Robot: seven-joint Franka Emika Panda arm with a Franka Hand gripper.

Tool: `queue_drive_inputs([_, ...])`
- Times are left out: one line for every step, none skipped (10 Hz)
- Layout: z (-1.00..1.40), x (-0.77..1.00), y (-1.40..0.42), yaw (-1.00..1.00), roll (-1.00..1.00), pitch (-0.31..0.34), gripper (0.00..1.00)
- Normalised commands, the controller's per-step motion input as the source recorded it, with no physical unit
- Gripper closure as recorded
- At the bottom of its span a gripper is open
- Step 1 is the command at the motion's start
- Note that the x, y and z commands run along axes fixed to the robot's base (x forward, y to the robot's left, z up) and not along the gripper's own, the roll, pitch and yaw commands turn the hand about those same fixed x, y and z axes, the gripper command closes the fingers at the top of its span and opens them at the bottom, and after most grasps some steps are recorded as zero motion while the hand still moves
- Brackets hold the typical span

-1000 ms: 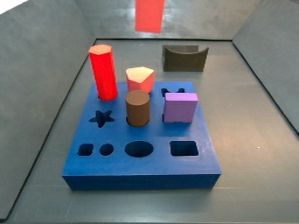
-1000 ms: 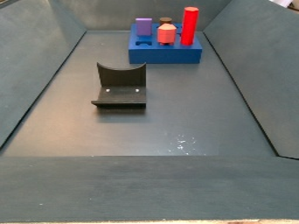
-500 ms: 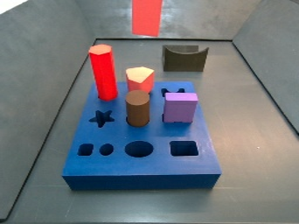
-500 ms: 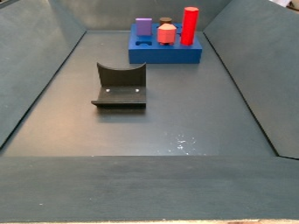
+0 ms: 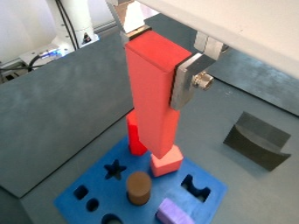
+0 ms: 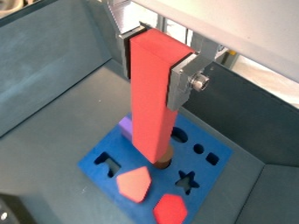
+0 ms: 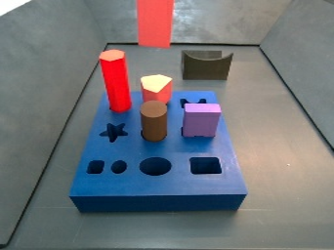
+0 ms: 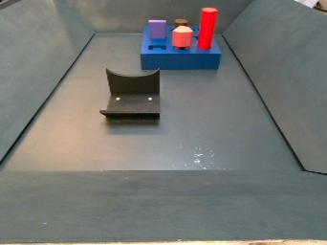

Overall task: Pick up the rectangle object. Move up. Place the rectangle object on the fixture. Regrasp the rectangle object. Move to above the board. Insert the rectangle object.
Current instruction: Insert the rectangle object.

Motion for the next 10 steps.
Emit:
queue_drive_inputs([-0.01,-0.04,-0.44,-0.01,0.05,0.0,1.0])
queue_drive_inputs([0.0,-0.1,-0.25,0.01,0.04,-0.01,1.0])
queue_drive_inputs([0.0,-0.02,0.0,0.0,0.0,-0.017,1.0])
queue_drive_inputs([0.0,0.0,-0.04,0.01,0.0,0.0,1.0])
queue_drive_inputs([0.02,0.0,-0.14,-0.05,-0.17,-0.26,1.0])
queue_drive_inputs([0.03,0.1,-0.33,-0.21,-0.15,-0.356,1.0])
queue_drive_inputs([0.08,0.07,-0.27,-0.2,-0.22,-0.381,1.0])
queue_drive_inputs([0.07,0.0,-0.23,-0.25,-0.27,-0.401,1.0])
queue_drive_inputs([0.05,0.0,-0.21,-0.25,-0.29,-0.414,1.0])
queue_drive_inputs([0.03,0.0,-0.19,-0.25,-0.3,-0.426,1.0])
